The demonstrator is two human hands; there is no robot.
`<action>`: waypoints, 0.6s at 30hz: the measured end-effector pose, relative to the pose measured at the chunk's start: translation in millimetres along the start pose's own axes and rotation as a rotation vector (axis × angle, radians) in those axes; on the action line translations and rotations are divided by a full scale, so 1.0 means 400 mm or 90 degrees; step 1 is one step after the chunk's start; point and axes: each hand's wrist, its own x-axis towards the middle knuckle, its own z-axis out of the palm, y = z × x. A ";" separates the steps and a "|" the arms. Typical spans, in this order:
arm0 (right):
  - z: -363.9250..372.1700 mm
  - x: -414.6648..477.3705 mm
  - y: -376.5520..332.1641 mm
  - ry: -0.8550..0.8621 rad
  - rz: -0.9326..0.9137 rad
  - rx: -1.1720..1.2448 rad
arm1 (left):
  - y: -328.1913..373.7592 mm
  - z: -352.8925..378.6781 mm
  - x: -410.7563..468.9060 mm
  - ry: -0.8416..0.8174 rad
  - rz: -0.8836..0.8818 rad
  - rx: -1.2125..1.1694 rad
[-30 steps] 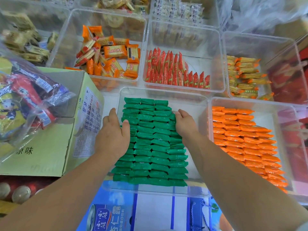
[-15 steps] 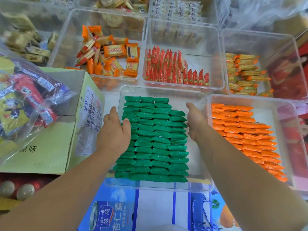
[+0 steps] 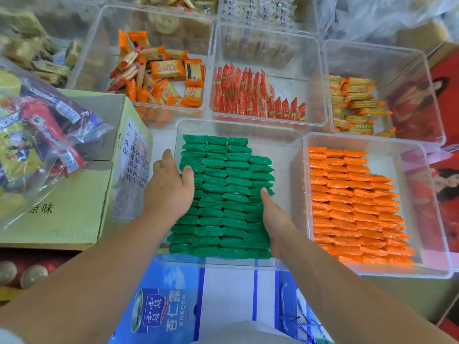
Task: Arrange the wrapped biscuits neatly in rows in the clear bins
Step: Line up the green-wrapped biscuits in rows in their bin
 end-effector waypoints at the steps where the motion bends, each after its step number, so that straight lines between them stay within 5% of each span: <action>1: 0.004 -0.005 0.000 -0.006 -0.002 -0.010 | 0.002 0.000 -0.001 0.001 0.000 -0.002; 18: 0.015 -0.060 0.034 -0.003 -0.058 -0.058 | 0.001 -0.003 0.000 -0.015 0.001 -0.048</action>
